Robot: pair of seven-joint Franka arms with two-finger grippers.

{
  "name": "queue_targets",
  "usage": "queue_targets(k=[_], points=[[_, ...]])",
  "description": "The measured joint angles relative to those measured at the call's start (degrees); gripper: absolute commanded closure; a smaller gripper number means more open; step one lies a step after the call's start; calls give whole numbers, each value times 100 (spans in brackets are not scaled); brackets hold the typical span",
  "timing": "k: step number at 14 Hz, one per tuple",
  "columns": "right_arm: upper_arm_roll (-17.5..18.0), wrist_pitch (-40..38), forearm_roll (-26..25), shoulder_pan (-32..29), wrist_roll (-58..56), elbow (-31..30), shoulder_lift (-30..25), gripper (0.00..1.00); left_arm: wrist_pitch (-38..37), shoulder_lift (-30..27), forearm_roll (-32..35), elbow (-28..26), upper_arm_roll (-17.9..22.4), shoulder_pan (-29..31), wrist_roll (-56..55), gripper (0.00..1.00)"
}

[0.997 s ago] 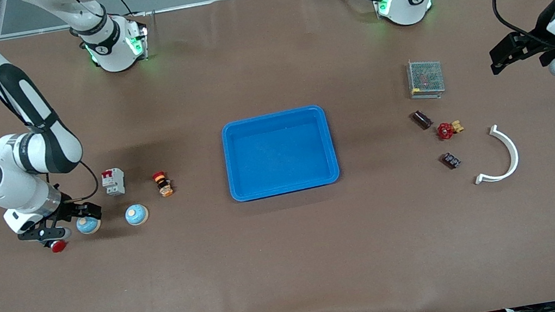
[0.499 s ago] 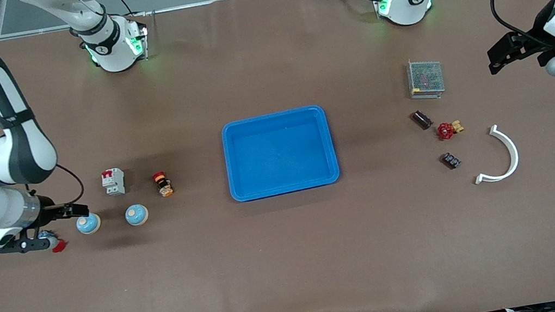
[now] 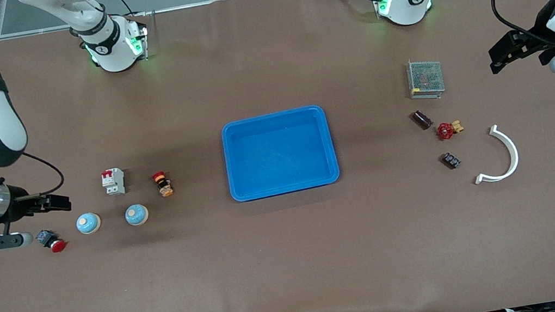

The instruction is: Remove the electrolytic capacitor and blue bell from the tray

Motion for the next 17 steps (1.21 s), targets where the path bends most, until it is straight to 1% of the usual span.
queue_targets(k=[4,6,9,11,14,17], points=[[6,-838,57,110,137,266,-777,0,2,-65,0,5,-28,0,-6,0],[7,-1031,60,137,168,308,-1118,0,2,-89,0,7,-30,0,-6,0],[9,-1122,61,148,173,317,-1499,0,11,-128,0,7,-32,1,-6,0],[30,-1144,59,162,184,415,-1647,0,25,-141,0,9,-32,1,-4,0],[71,-1376,18,167,261,874,-1671,0,32,-142,0,14,-32,1,1,0],[92,-1410,-71,167,285,988,-1666,0,40,-142,0,37,-32,1,1,0]])
